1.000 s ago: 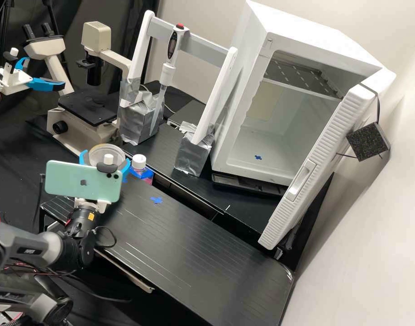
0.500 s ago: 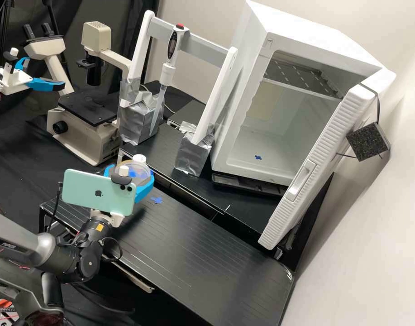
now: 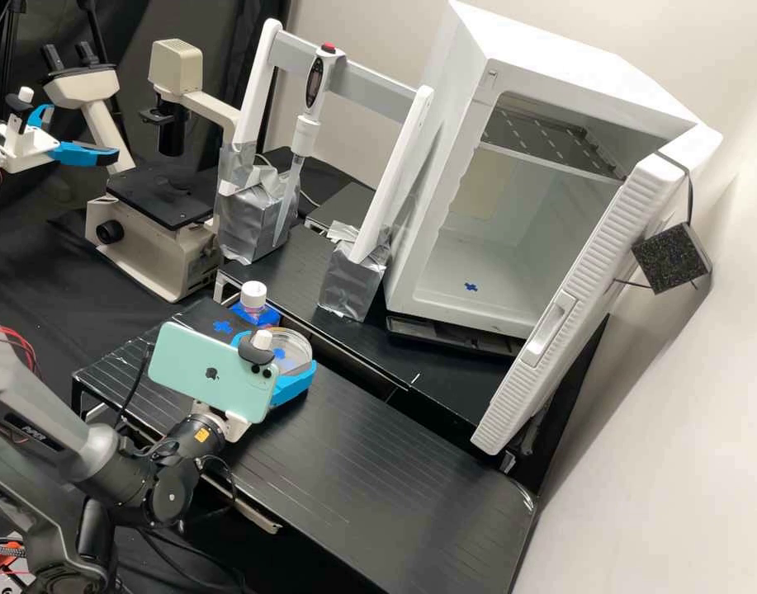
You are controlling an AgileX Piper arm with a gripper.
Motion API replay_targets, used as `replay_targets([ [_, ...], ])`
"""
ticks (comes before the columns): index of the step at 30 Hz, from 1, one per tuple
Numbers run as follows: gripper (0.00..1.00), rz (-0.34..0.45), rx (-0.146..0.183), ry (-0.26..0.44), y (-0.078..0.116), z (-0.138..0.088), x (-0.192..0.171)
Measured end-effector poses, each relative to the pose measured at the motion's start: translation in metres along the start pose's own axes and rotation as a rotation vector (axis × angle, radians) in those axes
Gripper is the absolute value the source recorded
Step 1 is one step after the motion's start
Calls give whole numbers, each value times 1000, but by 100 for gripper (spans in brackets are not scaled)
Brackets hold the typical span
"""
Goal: Move the petri dish to the bench
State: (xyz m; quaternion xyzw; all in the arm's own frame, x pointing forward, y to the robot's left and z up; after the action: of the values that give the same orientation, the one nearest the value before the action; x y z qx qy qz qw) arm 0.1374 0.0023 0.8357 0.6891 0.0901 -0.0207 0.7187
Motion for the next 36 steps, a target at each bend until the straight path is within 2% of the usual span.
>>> replay_targets([
  [4,0,-7,18,-9,-1,3,1],
  [5,100,-8,23,-6,-1,3,1],
  [9,100,-9,35,0,-1,4,1],
  [17,100,0,35,-8,0,5,1],
  [23,100,31,-23,12,3,-3,-2],
  [28,100,50,-71,105,2,-22,-2],
  [30,100,54,-78,155,1,-30,-2],
  [33,100,45,-61,231,-3,-41,0],
  [36,100,37,-20,298,-6,-50,2],
])
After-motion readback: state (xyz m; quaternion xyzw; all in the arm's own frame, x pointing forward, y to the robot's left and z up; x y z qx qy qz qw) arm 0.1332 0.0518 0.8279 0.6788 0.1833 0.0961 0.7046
